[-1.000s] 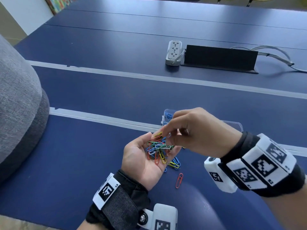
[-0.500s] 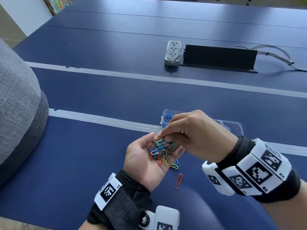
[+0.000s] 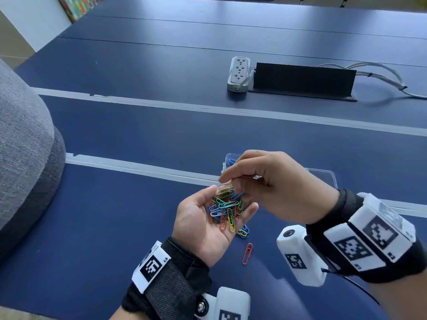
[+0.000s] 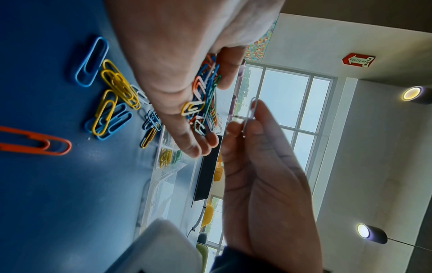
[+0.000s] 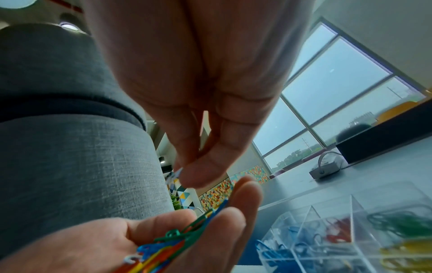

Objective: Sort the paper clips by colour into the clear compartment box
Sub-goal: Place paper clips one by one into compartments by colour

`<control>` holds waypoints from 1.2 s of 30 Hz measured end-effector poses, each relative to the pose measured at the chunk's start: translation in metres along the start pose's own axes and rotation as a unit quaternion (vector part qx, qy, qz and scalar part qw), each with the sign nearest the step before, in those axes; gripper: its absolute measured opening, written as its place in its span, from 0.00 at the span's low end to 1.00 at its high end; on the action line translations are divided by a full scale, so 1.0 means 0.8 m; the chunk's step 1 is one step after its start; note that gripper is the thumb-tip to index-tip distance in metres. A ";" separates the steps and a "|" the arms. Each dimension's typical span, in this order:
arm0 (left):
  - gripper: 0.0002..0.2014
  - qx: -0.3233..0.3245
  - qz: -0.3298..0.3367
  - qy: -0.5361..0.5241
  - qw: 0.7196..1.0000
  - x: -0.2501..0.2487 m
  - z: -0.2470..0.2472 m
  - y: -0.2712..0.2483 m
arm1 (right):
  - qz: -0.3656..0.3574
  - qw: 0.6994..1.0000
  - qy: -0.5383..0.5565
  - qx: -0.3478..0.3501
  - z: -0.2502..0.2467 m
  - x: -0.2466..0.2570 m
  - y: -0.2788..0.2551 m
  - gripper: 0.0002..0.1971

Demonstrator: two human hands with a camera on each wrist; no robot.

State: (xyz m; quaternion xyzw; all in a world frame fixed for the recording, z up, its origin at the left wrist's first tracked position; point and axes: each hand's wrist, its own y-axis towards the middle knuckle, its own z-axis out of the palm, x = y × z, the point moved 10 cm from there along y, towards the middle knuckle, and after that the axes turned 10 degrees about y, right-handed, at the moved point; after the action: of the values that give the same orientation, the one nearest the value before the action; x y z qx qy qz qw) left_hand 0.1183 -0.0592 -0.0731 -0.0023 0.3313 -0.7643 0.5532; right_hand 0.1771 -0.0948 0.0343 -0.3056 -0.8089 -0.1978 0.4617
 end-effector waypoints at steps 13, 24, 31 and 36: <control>0.23 0.022 0.003 -0.013 1.000 -0.001 0.005 -0.002 | 0.189 0.868 0.457 -0.054 0.003 -0.040 -0.009 0.11; 0.16 0.024 0.017 -0.012 0.999 -0.003 0.005 -0.001 | 0.073 0.997 0.028 0.015 0.030 -0.012 -0.005 0.07; 0.21 0.044 0.011 -0.019 0.999 -0.001 0.008 -0.004 | 0.048 0.983 -0.175 0.032 0.022 -0.002 -0.002 0.09; 0.21 0.042 0.014 -0.019 0.999 -0.003 0.007 -0.003 | 0.027 0.985 -0.169 0.012 0.018 0.007 -0.003 0.07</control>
State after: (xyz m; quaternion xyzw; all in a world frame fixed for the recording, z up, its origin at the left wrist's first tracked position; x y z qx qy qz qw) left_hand 0.1188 -0.0597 -0.0668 0.0112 0.2882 -0.7699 0.5692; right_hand 0.1644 -0.0860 0.0323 -0.3506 -0.8690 -0.1212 0.3275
